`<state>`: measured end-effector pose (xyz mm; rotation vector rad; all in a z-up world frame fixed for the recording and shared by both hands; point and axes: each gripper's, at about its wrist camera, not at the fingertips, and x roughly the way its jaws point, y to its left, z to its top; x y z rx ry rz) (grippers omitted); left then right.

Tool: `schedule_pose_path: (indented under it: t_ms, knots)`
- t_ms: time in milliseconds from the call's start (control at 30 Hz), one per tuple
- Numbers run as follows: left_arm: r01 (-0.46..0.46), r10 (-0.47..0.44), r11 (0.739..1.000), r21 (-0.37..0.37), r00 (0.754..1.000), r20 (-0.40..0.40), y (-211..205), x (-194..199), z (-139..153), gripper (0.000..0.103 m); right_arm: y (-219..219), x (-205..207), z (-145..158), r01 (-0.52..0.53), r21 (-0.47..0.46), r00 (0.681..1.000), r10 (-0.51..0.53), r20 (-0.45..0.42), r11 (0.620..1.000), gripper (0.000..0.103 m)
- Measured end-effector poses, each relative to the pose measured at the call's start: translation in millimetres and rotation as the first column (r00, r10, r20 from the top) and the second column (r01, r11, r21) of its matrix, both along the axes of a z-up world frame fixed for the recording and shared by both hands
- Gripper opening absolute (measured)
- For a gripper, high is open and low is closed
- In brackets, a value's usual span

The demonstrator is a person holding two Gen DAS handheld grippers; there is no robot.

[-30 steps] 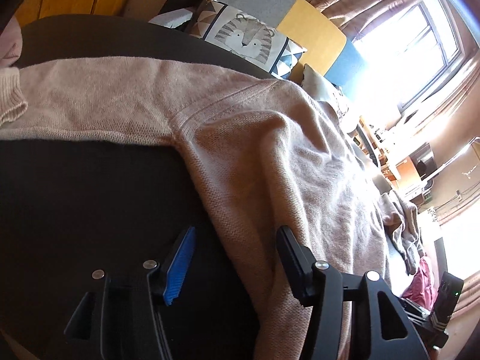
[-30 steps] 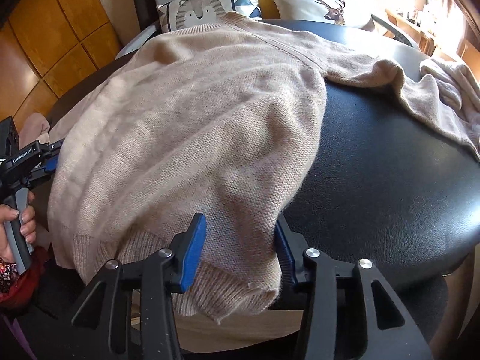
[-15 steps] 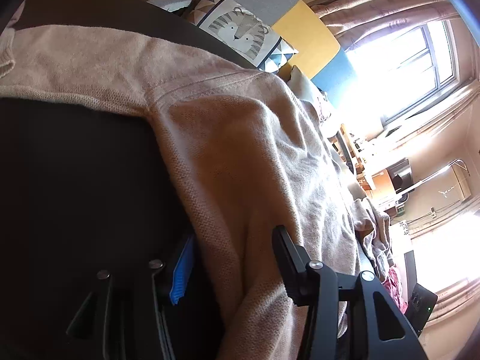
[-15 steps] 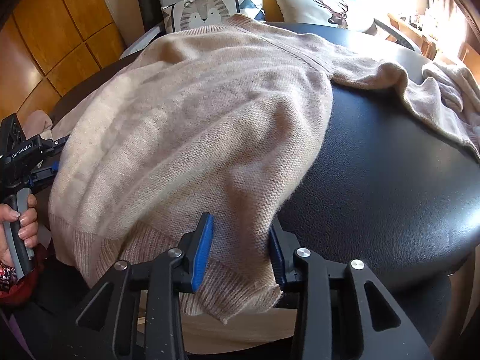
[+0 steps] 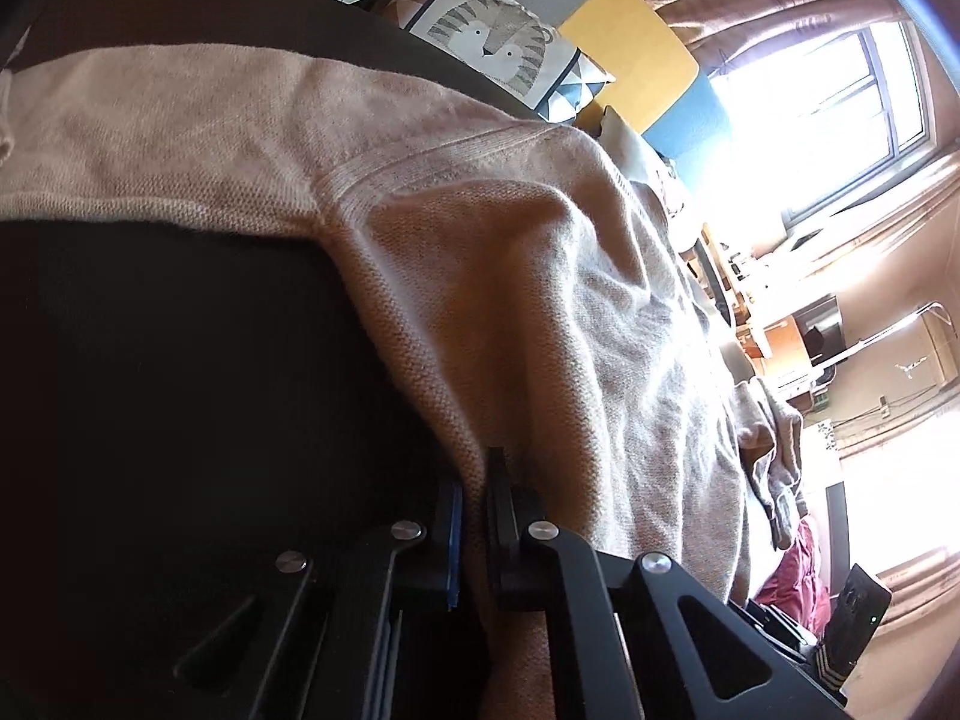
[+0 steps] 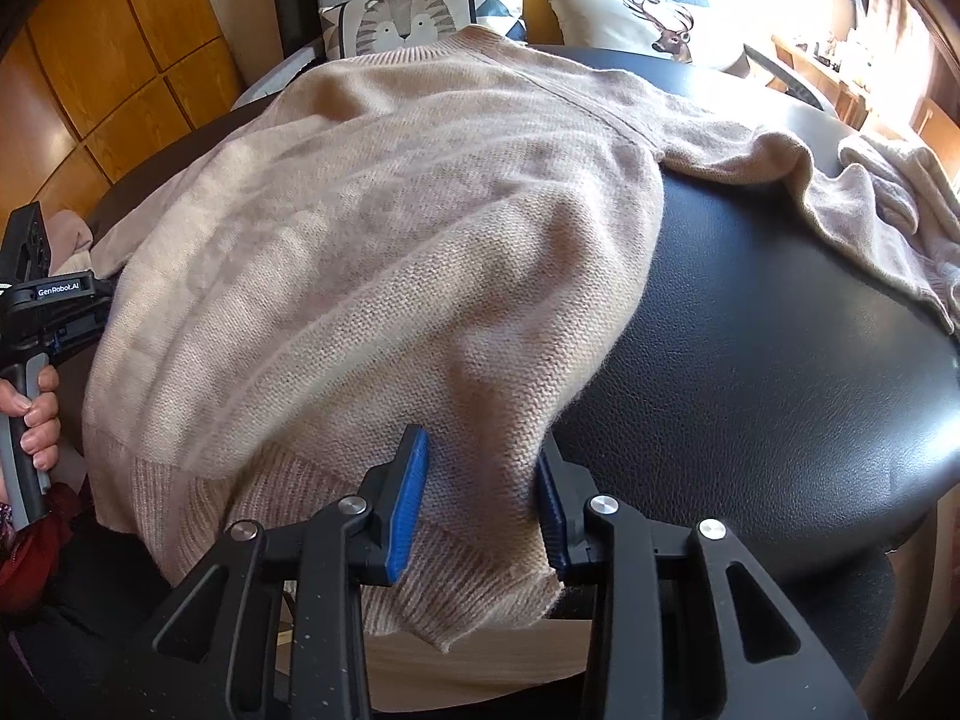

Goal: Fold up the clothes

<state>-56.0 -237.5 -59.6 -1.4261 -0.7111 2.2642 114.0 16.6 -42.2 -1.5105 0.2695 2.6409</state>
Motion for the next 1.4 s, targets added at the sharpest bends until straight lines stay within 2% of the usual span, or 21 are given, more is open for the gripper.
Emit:
schedule_pose_path:
  t_ms: [233, 367, 433, 467, 700, 967, 1233, 1333, 1400]
  knots:
    - [0.036, -0.039, 0.997, -0.075, 0.999, -0.029, 12.1, -7.7, 6.8, 0.003, 1.4, 2.1, 0.6, 0.008, 0.005, 1.000, -0.008, -0.010, 1.000, 0.032]
    - [0.031, -0.032, 0.998, -0.052, 0.999, -0.018, 8.8, -10.9, 6.0, 0.003, 4.7, 2.7, 1.2, 0.020, -0.012, 1.000, -0.021, -0.017, 1.000, 0.020]
    - [0.033, -0.034, 0.998, -0.052, 0.999, -0.015, 11.2, -10.9, 6.7, 0.003, 6.2, 3.2, 2.1, 0.023, -0.023, 1.000, -0.023, -0.021, 0.999, 0.011]
    - [0.035, -0.036, 0.998, -0.054, 0.999, -0.015, 13.4, -10.5, 7.1, 0.003, 7.1, 3.2, 2.3, 0.023, -0.027, 0.999, -0.024, -0.022, 0.999, 0.010]
    - [0.003, -0.003, 0.999, -0.049, 1.000, 0.000, 5.0, -3.0, 11.8, 0.002, 19.7, 5.0, 3.7, 0.057, -0.046, 0.998, -0.059, -0.031, 0.997, 0.009]
    - [-0.014, 0.012, 0.997, -0.075, 1.000, -0.018, -11.6, 0.9, 13.0, 0.002, 56.8, 14.5, 5.6, 0.173, -0.028, 0.984, -0.174, -0.035, 0.985, 0.009]
    - [-0.060, 0.060, 0.993, -0.099, 0.998, -0.008, -57.3, 7.7, 9.1, 0.003, 69.4, 16.8, -1.9, 0.201, -0.039, 0.979, -0.202, -0.021, 0.979, 0.009]
    - [-0.021, 0.021, 0.998, -0.054, 1.000, 0.000, -58.4, 11.2, 7.1, 0.003, 65.0, 13.5, -1.8, 0.186, -0.021, 0.982, -0.186, -0.019, 0.982, 0.009]
    - [0.008, -0.009, 1.000, 0.028, 1.000, 0.023, -57.5, 14.5, 2.1, 0.008, 65.4, 13.0, -1.8, 0.182, -0.033, 0.983, -0.183, -0.019, 0.983, 0.013]
